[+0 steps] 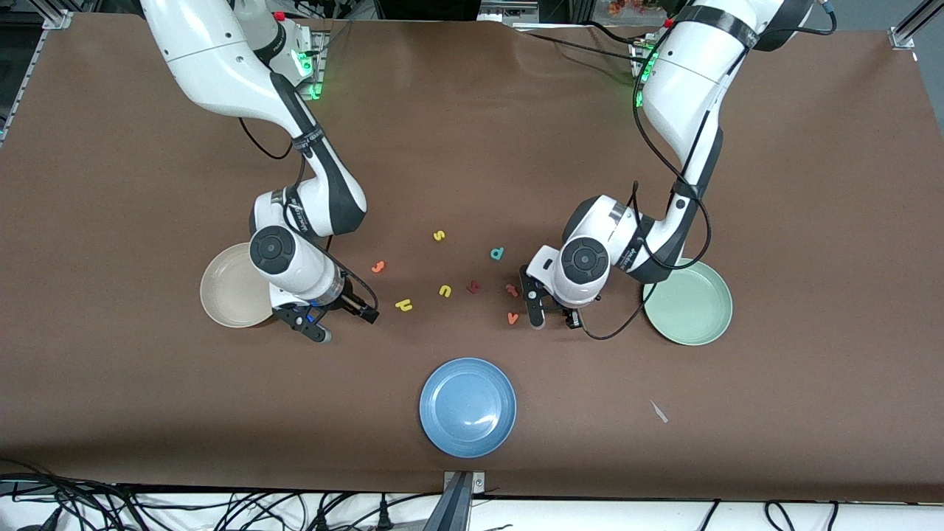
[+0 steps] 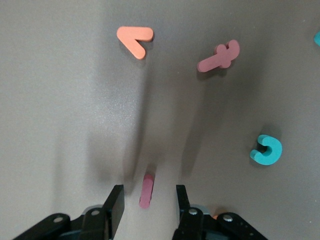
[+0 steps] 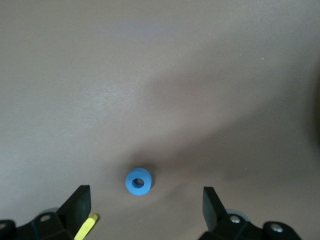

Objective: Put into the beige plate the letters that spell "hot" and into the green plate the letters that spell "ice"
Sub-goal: 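Grasp the pink letter with the left gripper while the right gripper lowers, then drop the pink letter on the green plate while the right gripper grasps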

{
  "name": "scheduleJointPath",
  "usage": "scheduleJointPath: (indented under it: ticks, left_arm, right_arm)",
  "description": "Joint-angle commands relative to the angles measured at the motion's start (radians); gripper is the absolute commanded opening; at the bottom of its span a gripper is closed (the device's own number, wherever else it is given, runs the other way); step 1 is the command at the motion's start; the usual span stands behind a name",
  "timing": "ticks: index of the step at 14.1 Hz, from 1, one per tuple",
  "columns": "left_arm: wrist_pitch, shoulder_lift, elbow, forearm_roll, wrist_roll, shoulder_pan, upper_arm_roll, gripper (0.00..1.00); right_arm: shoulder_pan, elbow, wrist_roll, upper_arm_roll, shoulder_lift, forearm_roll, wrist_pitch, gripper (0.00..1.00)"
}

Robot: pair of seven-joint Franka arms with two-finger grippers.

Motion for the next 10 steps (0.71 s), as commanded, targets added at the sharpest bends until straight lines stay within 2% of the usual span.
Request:
scheduleJointPath:
  ticks: [1,5,6,7,10]
  left_arm:
    - [0.012,-0.008,-0.020,0.036,-0.019,-0.005,0.004,0.46]
    - [0.039,0.003,-0.021,0.036,-0.020,-0.003,0.004,0.46]
    - [0.041,0.005,-0.020,0.036,-0.020,-0.003,0.004,0.39]
    - [0.041,0.005,-0.020,0.036,-0.019,-0.002,0.004,0.22]
    - [0.040,0.003,-0.020,0.035,-0.023,0.008,0.004,0.06]
  right_arm:
    - [0.008,0.023,0.001,-0.005,0.031,-0.002,0.005,0.99]
    - [0.014,0.065,0.000,-0.005,0.061,-0.005,-0.033,0.95]
    - [0.031,0.071,0.002,-0.005,0.070,-0.010,-0.044,0.94]
    - [0.040,0.079,0.002,-0.005,0.081,-0.010,-0.047,0.94]
    - [0.040,0.094,0.001,-0.005,0.090,-0.010,-0.047,0.91]
